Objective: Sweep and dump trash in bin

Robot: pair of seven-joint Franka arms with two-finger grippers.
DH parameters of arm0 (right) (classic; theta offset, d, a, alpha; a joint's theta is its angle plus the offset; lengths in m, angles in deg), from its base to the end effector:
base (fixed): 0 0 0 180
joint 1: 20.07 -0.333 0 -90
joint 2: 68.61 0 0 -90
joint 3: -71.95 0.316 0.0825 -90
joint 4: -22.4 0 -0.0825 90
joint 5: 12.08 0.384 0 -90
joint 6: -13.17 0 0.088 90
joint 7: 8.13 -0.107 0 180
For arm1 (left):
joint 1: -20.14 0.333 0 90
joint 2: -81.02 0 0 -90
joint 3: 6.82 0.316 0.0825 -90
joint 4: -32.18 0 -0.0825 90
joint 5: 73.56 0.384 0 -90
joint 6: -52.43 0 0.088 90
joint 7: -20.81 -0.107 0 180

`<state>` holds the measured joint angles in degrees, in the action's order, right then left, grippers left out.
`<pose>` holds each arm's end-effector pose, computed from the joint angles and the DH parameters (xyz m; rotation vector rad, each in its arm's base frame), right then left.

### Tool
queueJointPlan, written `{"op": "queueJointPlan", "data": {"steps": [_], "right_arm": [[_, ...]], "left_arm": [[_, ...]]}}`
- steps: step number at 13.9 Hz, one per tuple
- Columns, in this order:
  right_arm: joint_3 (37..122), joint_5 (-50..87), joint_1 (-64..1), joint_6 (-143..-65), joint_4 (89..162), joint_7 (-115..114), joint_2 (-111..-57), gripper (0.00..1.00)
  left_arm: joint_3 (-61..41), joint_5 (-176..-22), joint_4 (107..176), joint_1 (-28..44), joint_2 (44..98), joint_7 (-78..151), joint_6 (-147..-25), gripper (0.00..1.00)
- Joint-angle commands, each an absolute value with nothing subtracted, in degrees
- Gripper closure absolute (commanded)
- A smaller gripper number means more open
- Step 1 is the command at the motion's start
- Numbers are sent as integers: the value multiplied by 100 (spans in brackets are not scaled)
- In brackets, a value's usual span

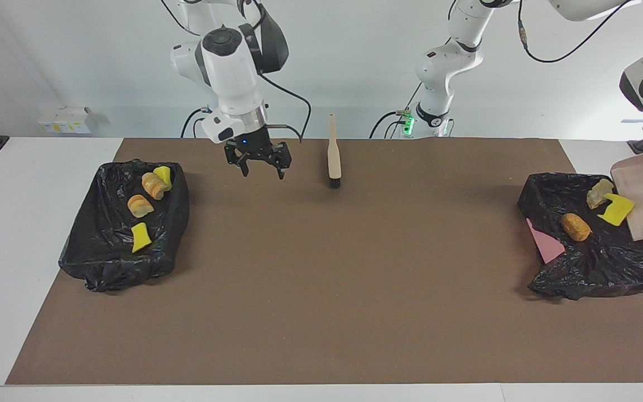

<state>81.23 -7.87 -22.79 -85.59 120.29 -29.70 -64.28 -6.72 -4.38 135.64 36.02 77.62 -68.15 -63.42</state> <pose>0.5305 0.1229 0.6138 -3.0439 0.2668 -0.1046 0.5686 0.2191 0.5549 -1.3752 1.6760 0.9735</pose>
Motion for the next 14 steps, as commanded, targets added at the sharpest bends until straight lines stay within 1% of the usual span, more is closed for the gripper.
{"op": "queueJointPlan", "data": {"steps": [1, 3, 5, 8, 11, 14], "right_arm": [[8171, -970, -1990, -8001, 11426, -2529, -6527, 0], [8144, -1373, -1972, -7614, 11162, -2185, -6518, 0], [8092, -1384, -1946, -7297, 11038, -1991, -6527, 0], [8056, -1401, -1937, -7226, 11003, -1991, -6527, 0], [8004, -1410, -1910, -7147, 11003, -1991, -6527, 0], [7933, -1393, -1910, -6980, 11003, -1991, -6518, 0]], "left_arm": [[-646, -281, 13730, 3438, 8040, -6646, -6104, 100], [-691, -385, 13712, 3272, 8146, -6612, -5833, 100], [-699, -848, 13695, 2956, 8190, -6576, -5359, 100], [-700, -1693, 13703, 2411, 8225, -6104, -4814, 100], [-700, -2563, 13694, 2041, 8234, -5664, -4479, 100], [-708, -3546, 13712, 1742, 8278, -4637, -4285, 100]]}}
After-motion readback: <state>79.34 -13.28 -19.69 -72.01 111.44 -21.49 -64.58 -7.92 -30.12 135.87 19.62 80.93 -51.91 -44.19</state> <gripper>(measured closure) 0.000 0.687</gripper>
